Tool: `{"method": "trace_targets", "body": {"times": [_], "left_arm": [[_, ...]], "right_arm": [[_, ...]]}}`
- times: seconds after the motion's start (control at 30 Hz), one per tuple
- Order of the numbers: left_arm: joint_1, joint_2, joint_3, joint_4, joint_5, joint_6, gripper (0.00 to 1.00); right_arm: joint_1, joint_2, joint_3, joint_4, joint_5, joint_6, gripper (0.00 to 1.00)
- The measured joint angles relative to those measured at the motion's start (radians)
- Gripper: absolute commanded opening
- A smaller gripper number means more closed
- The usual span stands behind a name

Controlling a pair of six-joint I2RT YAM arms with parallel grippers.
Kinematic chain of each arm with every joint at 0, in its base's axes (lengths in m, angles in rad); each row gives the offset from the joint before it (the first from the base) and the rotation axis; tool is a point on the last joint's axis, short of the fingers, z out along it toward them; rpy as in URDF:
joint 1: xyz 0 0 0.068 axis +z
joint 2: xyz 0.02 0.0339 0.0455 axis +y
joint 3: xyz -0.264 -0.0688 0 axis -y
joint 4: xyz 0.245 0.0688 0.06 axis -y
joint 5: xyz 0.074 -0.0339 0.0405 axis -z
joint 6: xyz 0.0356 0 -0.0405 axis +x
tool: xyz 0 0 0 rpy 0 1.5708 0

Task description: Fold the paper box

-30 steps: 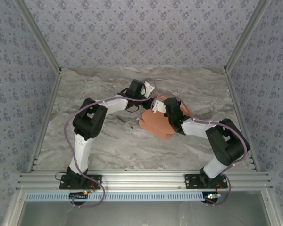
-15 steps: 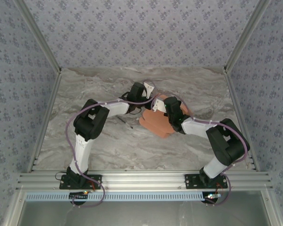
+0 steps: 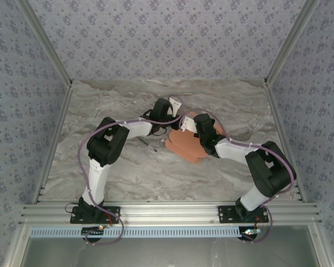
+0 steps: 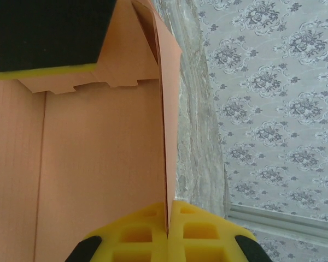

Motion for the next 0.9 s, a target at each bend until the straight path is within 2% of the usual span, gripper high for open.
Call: {"method": "trace_targets", "body": {"times": [0.27, 0.53, 0.7, 0.9], "left_arm": [[0.000, 0.001, 0.001, -0.003, -0.012, 0.031, 0.49], [0.000, 0.016, 0.011, 0.016, 0.052, 0.050, 0.55], [0.003, 0.016, 0.011, 0.024, 0.093, 0.064, 0.46], [0.003, 0.016, 0.011, 0.027, 0.100, 0.068, 0.48]], "right_arm": [[-0.004, -0.013, 0.010, -0.042, -0.015, 0.015, 0.01], [-0.009, -0.023, 0.011, -0.077, -0.057, 0.030, 0.01], [-0.010, -0.027, 0.011, -0.093, -0.080, 0.040, 0.01], [-0.011, -0.028, 0.015, -0.101, -0.084, 0.045, 0.01]]}}
